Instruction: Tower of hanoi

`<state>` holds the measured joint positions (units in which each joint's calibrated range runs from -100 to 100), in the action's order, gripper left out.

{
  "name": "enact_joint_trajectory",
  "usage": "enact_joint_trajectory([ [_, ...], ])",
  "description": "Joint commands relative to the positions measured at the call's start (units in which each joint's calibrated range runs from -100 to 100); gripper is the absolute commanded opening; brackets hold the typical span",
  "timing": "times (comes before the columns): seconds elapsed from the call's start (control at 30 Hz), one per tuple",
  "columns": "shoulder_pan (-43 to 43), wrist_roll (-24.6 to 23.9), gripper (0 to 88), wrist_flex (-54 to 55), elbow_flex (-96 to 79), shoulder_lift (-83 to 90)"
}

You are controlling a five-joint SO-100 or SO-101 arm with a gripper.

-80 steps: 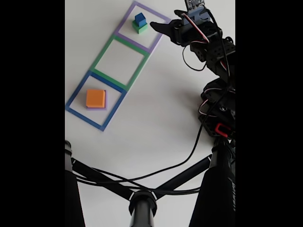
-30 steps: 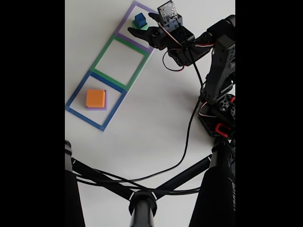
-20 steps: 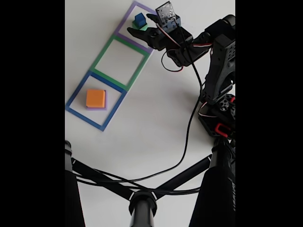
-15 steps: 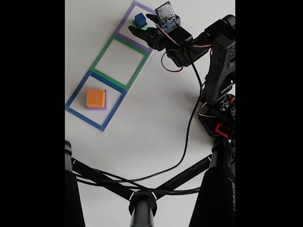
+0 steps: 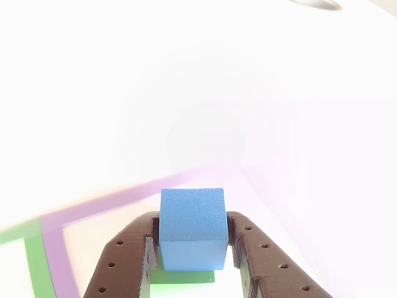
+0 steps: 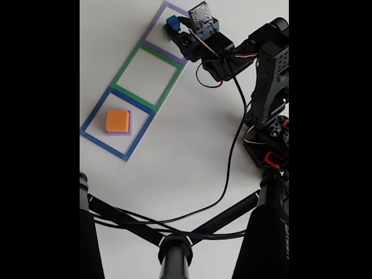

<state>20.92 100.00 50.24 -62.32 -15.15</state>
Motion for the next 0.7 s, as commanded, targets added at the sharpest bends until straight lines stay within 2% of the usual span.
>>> enact_joint_trajectory([
  [0.0,-0.6,0.0,4.6,1.6,1.0,1.2],
  [0.2,-0.7,0.0,4.3,0.5,-0.3,4.1],
  [0.37,-1.5,0.0,4.3,-8.1,-3.2,14.8],
  [0.47,-1.9,0.0,4.4,-18.5,-5.0,25.5],
  [0.67,-1.5,0.0,4.4,-49.4,-2.7,48.4],
])
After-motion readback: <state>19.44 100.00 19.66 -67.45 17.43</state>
